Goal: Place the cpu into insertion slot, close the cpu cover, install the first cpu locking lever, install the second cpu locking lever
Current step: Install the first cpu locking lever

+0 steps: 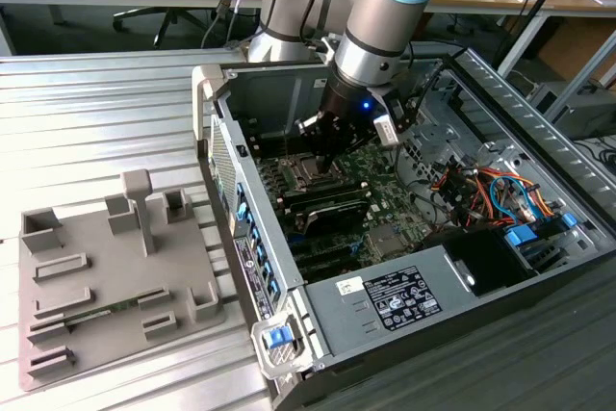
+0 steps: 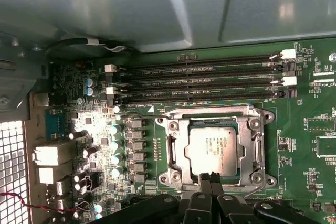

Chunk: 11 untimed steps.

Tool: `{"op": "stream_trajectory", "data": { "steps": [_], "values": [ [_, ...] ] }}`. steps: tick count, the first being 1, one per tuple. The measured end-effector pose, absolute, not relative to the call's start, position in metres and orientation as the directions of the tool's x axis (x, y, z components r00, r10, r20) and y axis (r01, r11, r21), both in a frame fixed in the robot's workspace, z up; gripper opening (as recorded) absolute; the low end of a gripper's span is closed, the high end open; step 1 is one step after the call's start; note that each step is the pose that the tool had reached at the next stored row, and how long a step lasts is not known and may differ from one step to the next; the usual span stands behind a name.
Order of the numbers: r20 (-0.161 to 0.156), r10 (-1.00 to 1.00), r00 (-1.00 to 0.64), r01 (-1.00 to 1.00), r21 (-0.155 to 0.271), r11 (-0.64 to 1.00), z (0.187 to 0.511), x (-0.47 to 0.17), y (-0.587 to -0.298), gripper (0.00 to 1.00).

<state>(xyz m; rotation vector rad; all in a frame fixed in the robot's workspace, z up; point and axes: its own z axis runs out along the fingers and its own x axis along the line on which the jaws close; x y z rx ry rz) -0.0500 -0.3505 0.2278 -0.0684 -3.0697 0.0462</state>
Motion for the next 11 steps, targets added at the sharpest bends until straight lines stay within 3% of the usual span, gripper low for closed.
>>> {"op": "stream_trajectory", "data": {
  "steps": [3,6,11],
  "values": [
    [0.070,0.041,-0.997,0.040,-0.023,0.999,0.2277,-0.0500,-0.3505,0.11],
    [0.073,0.010,-0.997,0.013,0.045,0.999,0.2277,-0.0500,-0.3505,0.11],
    [0.073,-0.108,-0.992,-0.105,0.047,0.993,0.2277,-0.0500,-0.3506,0.11]
  ]
}}
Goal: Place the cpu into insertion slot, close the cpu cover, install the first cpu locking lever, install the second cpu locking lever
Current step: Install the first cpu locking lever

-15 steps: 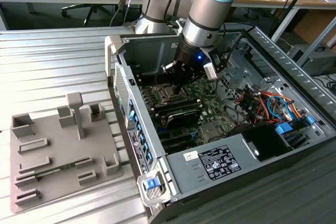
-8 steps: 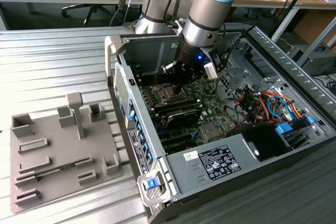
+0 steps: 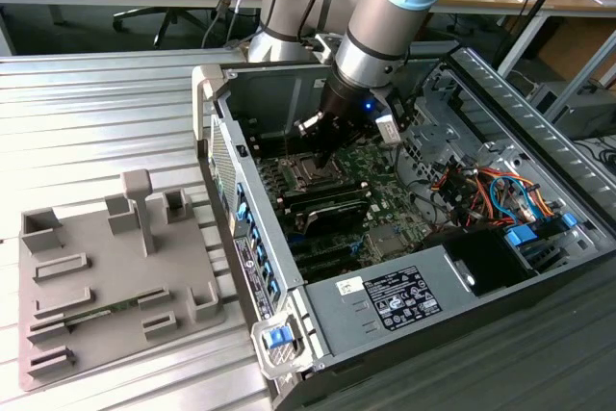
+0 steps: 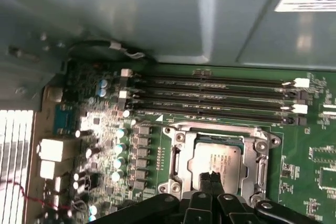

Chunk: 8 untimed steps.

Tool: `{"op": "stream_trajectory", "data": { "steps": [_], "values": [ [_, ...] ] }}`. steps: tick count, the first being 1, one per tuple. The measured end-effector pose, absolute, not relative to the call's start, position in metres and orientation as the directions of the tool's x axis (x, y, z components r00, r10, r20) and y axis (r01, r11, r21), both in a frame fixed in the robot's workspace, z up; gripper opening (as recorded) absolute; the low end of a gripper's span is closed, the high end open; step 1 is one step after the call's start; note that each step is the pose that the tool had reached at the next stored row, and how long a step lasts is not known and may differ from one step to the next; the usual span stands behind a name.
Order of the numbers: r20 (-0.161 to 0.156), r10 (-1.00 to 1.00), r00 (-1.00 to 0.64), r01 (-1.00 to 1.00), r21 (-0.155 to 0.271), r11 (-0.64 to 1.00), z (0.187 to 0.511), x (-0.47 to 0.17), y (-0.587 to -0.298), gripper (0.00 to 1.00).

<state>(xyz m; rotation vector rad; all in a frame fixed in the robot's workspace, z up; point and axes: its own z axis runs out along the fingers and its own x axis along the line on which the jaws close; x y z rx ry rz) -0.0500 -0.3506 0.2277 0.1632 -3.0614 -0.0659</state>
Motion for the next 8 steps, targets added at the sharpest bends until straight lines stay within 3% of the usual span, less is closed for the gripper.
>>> {"op": "stream_trajectory", "data": {
  "steps": [8],
  "values": [
    [0.074,-0.109,-0.991,-0.108,0.029,0.994,0.2277,-0.0500,-0.3504,0.11]
  ]
}}
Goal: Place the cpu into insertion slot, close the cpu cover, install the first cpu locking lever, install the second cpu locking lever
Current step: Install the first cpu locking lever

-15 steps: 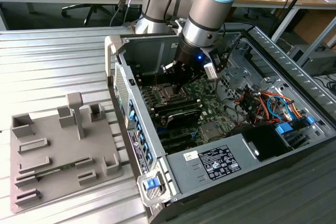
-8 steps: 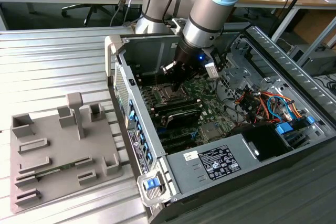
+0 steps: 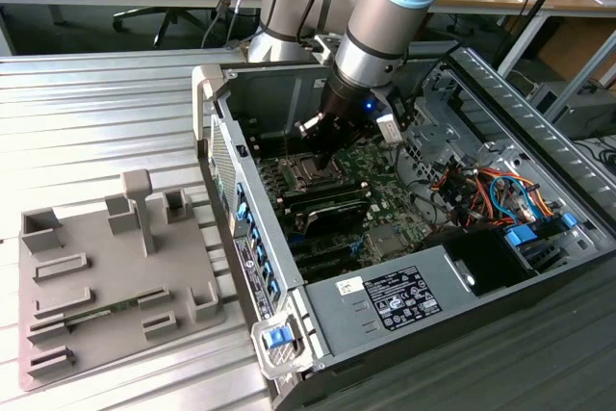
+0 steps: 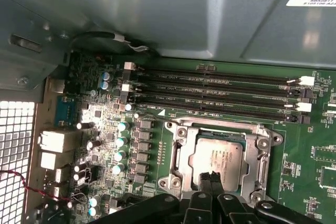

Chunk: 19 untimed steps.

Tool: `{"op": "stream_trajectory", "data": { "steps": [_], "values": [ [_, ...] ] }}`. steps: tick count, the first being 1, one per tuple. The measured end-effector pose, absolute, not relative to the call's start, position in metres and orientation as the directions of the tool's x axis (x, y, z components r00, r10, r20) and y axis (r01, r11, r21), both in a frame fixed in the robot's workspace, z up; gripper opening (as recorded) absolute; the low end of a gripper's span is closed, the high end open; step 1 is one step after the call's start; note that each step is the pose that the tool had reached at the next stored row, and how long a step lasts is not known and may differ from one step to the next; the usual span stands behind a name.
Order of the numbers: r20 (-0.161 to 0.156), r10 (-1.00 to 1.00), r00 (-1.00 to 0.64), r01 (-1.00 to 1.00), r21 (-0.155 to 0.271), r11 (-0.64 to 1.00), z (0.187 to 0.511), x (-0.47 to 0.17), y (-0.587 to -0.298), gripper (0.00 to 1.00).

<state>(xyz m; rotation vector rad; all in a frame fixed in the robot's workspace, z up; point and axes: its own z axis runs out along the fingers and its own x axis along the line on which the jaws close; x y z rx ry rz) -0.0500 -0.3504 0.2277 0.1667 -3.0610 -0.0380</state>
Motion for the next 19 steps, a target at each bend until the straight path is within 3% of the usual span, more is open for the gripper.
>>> {"op": "stream_trajectory", "data": {
  "steps": [5,19],
  "values": [
    [0.029,-0.109,-0.994,-0.109,0.024,0.994,0.2270,-0.0500,-0.3504,0.11],
    [0.028,-0.109,-0.994,-0.109,0.024,0.994,0.2270,-0.0523,-0.3504,0.11]
  ]
}}
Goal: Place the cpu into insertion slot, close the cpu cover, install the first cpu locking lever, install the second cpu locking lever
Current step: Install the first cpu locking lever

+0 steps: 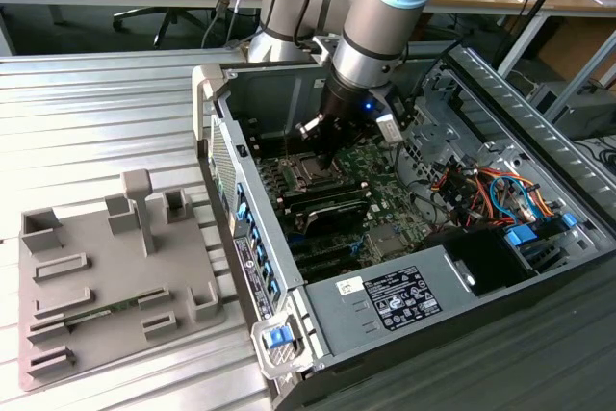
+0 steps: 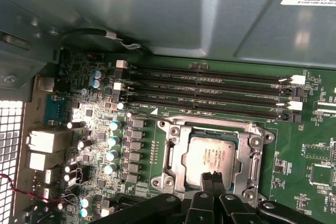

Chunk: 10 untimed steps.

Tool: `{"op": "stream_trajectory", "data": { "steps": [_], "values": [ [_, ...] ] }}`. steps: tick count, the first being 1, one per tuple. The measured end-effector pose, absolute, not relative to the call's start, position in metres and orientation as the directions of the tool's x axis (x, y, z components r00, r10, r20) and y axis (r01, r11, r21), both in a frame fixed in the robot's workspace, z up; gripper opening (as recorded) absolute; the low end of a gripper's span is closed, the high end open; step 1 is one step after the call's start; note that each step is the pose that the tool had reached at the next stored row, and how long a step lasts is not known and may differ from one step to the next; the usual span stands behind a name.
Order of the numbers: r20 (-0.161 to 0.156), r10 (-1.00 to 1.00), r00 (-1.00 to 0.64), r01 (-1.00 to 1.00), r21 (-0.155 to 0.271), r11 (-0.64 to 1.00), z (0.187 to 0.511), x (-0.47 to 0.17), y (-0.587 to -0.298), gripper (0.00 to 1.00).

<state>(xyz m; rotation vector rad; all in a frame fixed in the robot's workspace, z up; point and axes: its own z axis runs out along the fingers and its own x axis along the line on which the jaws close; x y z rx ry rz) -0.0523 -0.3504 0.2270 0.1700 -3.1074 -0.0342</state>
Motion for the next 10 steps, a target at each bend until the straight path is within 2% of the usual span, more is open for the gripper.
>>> {"op": "stream_trajectory", "data": {
  "steps": [10],
  "values": [
    [0.028,-0.109,-0.994,-0.109,0.024,0.994,0.2270,-0.0555,-0.3504,0.11]
  ]
}}
